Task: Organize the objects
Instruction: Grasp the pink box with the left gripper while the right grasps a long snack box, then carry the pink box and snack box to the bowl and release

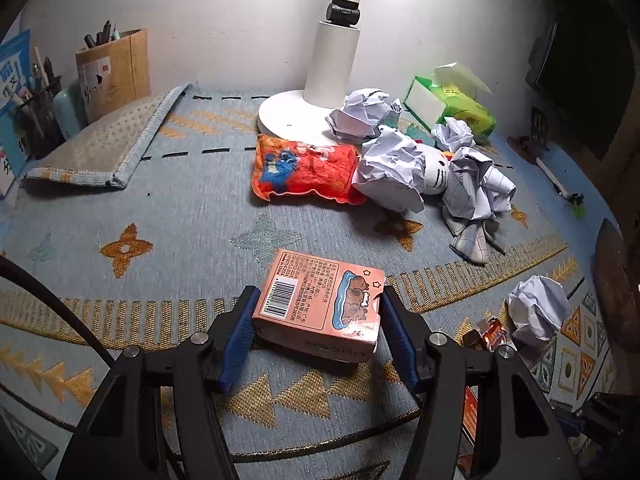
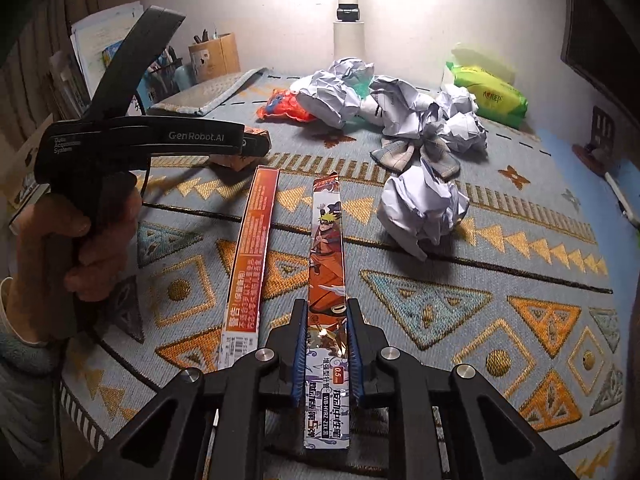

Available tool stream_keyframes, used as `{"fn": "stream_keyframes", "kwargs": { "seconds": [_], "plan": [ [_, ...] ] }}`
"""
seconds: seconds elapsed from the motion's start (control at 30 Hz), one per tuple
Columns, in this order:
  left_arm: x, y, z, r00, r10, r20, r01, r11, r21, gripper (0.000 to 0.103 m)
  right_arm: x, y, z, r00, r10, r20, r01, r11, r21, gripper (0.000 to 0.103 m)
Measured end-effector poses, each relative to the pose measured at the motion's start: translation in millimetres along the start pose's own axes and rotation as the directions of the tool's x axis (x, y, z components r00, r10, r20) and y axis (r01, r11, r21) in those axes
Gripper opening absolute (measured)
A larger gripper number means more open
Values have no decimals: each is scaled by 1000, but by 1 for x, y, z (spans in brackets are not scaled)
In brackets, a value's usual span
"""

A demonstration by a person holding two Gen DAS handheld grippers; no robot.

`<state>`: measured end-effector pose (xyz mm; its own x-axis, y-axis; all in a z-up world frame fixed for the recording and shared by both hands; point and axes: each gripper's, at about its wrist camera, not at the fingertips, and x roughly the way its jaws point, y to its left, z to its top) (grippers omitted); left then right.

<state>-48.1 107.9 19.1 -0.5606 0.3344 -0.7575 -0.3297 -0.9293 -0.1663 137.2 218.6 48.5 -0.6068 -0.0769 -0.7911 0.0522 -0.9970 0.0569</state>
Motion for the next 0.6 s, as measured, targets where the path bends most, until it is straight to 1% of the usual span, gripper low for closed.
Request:
{"fn": "stream_keyframes", "kwargs": {
  "seconds": [0.1,0.17,0.2,0.23,0.27,0.3,0.33,0.37,0.4,0.47,0.57,0.6],
  "plan": [
    [-4,-5,0,1000,-5,19,5,1000,20,58,-22,-15,-13,1000,-7,12,6,999,42,18],
    [-11,-13,-2,1000,-26,17,25,999,40,58,-44,-31,-21,999,-5,37,2,997,77,18],
    [-17,-20,-3,998,-57,10,56,997,54,58,-57,-41,-24,999,-8,54,2,995,99,18],
    [-26,-29,-3,994,-104,11,104,992,66,58,-70,-52,-27,998,-1,67,-8,992,128,18],
    [-38,-39,-4,987,-157,18,155,985,79,58,-82,-65,-30,996,31,78,-43,985,166,18],
    [-50,-52,-4,979,-202,23,199,975,101,58,-93,-81,-32,992,79,99,-99,972,212,18],
    [-62,-68,-1,972,-236,25,231,965,127,58,-105,-96,-35,985,119,125,-148,956,255,18],
    [-73,-84,2,964,-263,29,256,955,148,58,-118,-111,-38,979,132,154,-172,942,287,18],
    [-84,-101,6,957,-289,35,280,945,168,58,-131,-124,-40,976,115,183,-169,936,310,18],
    [-103,-136,14,935,-353,41,338,918,209,58,-162,-145,-43,970,51,236,-131,931,340,18],
    [-126,-193,29,898,-438,43,412,870,271,58,-210,-181,-50,942,-42,334,-101,912,399,17],
    [-130,-213,34,886,-461,45,430,855,291,58,-225,-194,-52,930,-88,356,-77,902,425,18]
  ]
}}
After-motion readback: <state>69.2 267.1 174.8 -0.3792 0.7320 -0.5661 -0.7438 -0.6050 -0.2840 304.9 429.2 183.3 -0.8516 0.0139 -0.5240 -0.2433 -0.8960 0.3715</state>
